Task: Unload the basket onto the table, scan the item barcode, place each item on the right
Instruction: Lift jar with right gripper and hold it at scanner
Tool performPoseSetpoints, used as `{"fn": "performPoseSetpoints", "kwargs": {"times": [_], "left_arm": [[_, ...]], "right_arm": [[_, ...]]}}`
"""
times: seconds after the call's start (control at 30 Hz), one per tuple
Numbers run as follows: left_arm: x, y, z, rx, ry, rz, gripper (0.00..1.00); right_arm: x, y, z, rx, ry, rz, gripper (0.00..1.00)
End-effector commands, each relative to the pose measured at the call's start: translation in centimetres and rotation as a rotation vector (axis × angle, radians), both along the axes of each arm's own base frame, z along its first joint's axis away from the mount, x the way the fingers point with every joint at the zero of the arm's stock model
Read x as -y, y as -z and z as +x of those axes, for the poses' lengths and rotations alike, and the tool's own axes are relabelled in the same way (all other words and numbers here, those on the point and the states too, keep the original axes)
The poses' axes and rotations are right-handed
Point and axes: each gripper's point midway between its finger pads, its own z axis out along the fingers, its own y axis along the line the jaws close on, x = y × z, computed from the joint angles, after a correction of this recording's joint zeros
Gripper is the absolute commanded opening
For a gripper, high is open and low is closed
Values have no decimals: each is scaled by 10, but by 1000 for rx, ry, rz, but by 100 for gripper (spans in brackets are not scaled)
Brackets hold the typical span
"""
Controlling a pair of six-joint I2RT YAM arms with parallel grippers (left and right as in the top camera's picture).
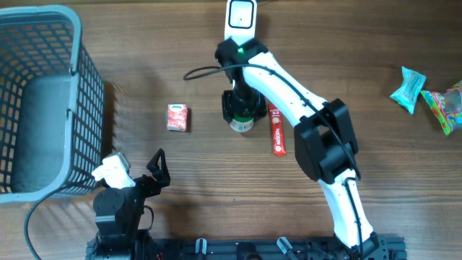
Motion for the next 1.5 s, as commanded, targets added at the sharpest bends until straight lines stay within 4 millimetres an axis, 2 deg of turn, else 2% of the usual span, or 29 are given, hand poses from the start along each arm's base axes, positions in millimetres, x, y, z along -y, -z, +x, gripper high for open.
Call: {"fn": "performPoseSetpoints", "kwargs": {"times": [0.0, 0.1, 0.17, 0.3, 0.4, 0.63, 0.73, 0.83, 0.93, 1.17, 1.33, 1.47], "left_arm": [[-4, 2, 0, -1, -16, 14, 100], [-4, 2, 0, -1, -16, 14, 100], [-4, 2, 0, -1, -16, 14, 100], [-4, 2, 0, -1, -16, 14, 100], [-4, 2, 0, -1, -16, 14, 100], [-4, 2, 0, -1, -16, 14, 100], [-4, 2, 0, -1, -16, 14, 100], [-4, 2, 0, -1, -16, 14, 100], [-4, 2, 0, -1, -16, 14, 100], [-4, 2, 0, -1, -16, 14, 100], [-4, 2, 0, -1, -16, 14, 100], [-4, 2, 0, -1, -16, 14, 100]], "right_arm": [[-22, -50, -10, -65, 17, 179, 56], [-29, -64, -28, -162, -4, 263, 56], [-44, -74, -36, -210, -43, 384, 56], [-63, -91, -46, -284, -20, 520, 57], [-70, -98, -48, -311, -11, 571, 57], [-71, -98, -49, -316, -5, 570, 57], [-64, -90, -43, -276, -10, 515, 57], [-54, -74, -14, -146, 7, 441, 57], [-48, -76, 25, -28, 64, 478, 56], [-37, -101, 116, 272, 111, 625, 56], [-45, -132, 179, 586, 59, 701, 54], [-37, -149, 217, 792, 84, 642, 54]]}}
